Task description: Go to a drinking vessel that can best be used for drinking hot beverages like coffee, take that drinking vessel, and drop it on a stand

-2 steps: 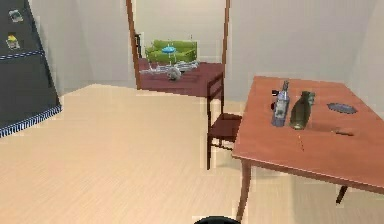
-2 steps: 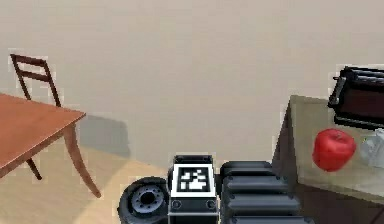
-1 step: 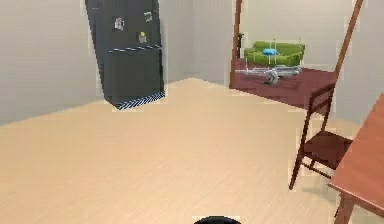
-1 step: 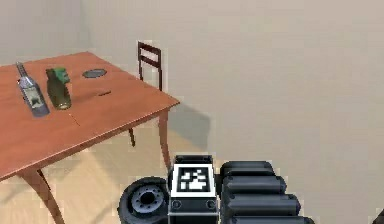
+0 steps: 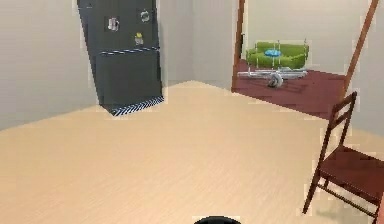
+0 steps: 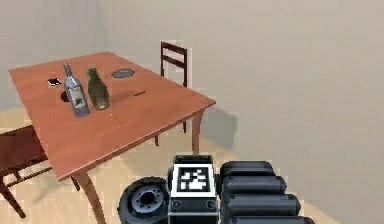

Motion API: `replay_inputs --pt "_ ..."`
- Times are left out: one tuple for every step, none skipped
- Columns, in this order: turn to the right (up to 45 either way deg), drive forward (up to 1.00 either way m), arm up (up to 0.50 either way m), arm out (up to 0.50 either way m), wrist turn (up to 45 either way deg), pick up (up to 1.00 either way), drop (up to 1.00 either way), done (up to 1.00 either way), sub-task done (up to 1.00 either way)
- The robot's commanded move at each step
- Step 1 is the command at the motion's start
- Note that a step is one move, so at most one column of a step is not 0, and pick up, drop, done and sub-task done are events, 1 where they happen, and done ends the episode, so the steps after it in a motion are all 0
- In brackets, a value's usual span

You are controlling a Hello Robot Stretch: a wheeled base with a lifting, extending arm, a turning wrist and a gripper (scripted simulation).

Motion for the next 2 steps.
replay_inputs --pt "9.0 0.0 0.0 0.0 0.0 0.0 0.0 0.0 0.0" --pt "0.0 1.0 0.0 0.0 0.0 0.0 0.0 0.0 0.0"
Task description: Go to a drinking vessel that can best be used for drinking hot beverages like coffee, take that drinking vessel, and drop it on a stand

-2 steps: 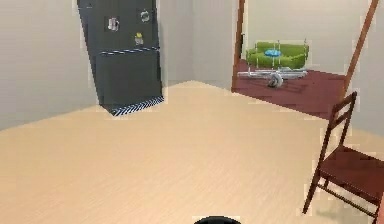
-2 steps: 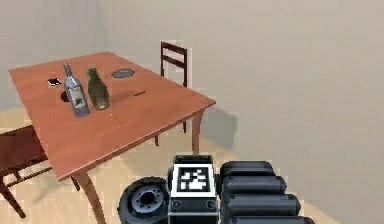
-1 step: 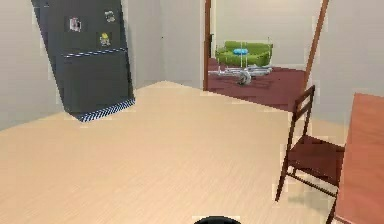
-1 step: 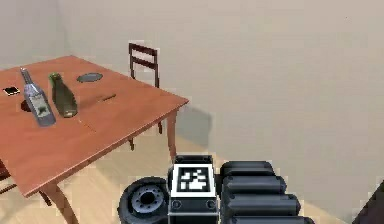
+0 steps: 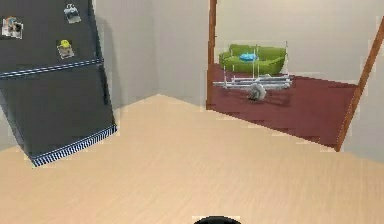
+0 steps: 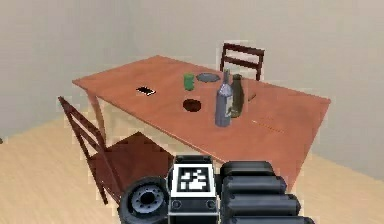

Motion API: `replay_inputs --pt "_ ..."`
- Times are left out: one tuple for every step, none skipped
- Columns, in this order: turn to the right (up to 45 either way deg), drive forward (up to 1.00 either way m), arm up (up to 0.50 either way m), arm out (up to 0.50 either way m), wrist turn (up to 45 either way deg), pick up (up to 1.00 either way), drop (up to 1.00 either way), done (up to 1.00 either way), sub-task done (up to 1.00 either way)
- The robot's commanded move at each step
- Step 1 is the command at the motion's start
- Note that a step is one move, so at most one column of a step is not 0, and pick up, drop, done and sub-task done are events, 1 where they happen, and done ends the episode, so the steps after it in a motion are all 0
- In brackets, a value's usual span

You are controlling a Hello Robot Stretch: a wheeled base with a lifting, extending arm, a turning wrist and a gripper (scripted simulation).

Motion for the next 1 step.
replay_inputs --pt "6.0 0.0 0.0 0.0 0.0 0.0 0.0 0.0 0.0"
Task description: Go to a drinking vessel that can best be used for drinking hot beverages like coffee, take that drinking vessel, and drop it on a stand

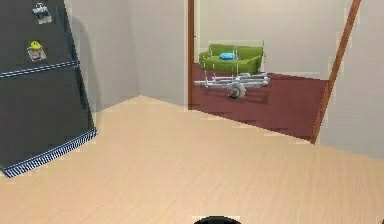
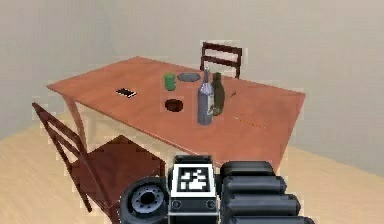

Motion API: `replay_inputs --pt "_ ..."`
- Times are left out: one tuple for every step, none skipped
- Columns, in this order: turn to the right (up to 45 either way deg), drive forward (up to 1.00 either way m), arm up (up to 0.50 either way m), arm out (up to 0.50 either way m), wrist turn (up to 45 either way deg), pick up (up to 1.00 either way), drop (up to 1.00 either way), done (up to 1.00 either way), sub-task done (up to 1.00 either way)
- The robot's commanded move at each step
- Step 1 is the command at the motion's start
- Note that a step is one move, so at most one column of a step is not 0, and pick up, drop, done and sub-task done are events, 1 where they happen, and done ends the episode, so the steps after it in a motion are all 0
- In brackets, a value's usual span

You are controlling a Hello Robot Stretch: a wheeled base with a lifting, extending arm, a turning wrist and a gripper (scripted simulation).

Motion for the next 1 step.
replay_inputs --pt "0.0 0.4 0.0 0.0 0.0 0.0 0.0 0.0 0.0"
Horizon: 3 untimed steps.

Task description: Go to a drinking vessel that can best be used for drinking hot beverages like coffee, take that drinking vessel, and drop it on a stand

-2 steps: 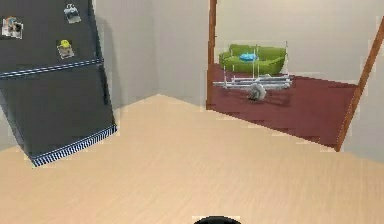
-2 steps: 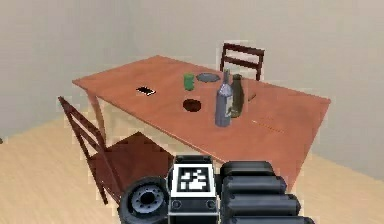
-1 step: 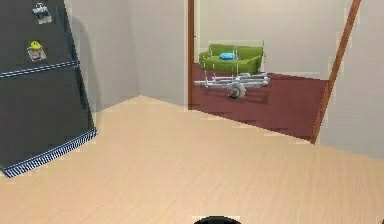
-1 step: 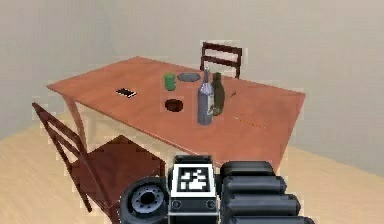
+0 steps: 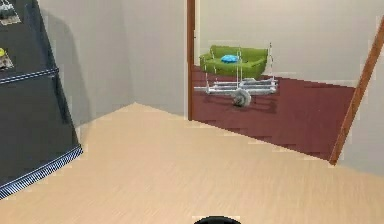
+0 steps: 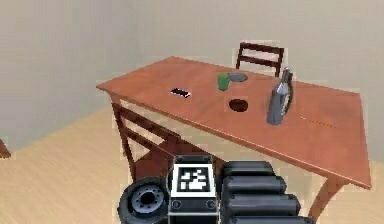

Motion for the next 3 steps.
replay_inputs --pt "21.0 0.0 0.0 0.0 0.0 0.0 0.0 0.0 0.0" --pt "0.0 1.0 0.0 0.0 0.0 0.0 0.0 0.0 0.0" --pt "3.0 0.0 0.0 0.0 0.0 0.0 0.0 0.0 0.0"
